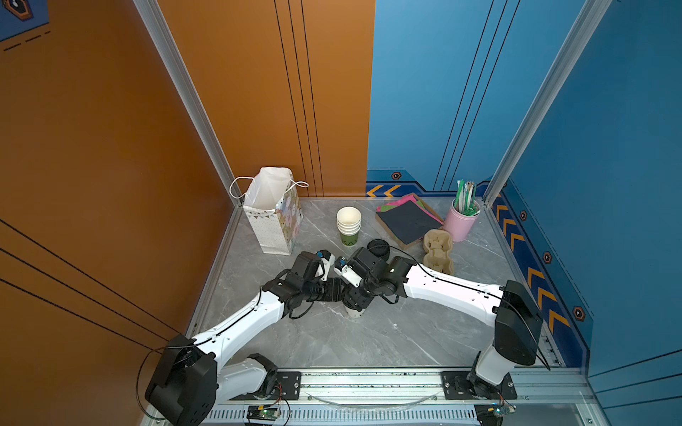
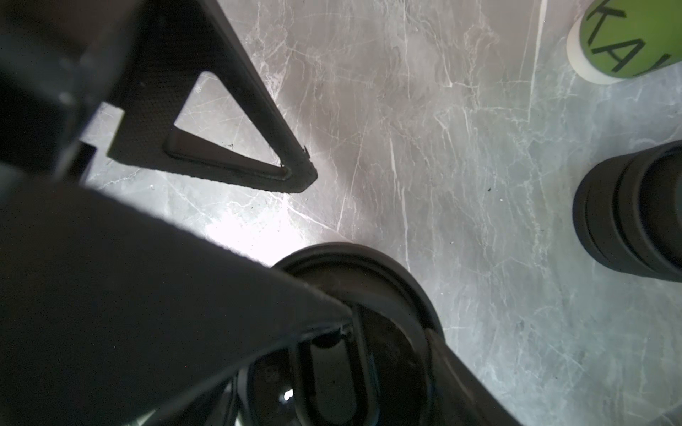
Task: Pack the takeout coffee
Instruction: 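Close the left gripper around the lidded cup body below the right gripper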
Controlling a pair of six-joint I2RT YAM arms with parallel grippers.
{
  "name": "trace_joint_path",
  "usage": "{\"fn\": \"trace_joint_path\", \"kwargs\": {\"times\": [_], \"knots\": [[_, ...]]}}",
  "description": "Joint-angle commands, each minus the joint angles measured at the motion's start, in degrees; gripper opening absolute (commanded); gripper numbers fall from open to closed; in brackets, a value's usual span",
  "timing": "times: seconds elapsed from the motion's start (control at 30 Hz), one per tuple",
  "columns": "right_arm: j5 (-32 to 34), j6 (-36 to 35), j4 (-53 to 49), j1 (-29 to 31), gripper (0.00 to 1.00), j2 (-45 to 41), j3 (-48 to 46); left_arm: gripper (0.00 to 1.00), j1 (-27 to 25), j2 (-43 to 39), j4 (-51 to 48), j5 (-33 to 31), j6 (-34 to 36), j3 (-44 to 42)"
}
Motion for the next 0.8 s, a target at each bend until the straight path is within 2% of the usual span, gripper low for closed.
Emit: {"fn": "trace_joint_path", "kwargs": {"times": [0.0, 0.77], "knots": [[1.7, 1.2, -4.4, -0.4, 0.73, 0.2, -2.2, 0.63, -0.4, -0.1, -6.2, -4.0, 1.7, 0.2], [3.9, 2.4, -0.7, -0.2, 0.78, -2.7, -1.6, 0.63, -1.2, -1.5, -6.4, -4.6, 1.9, 0.7]]}}
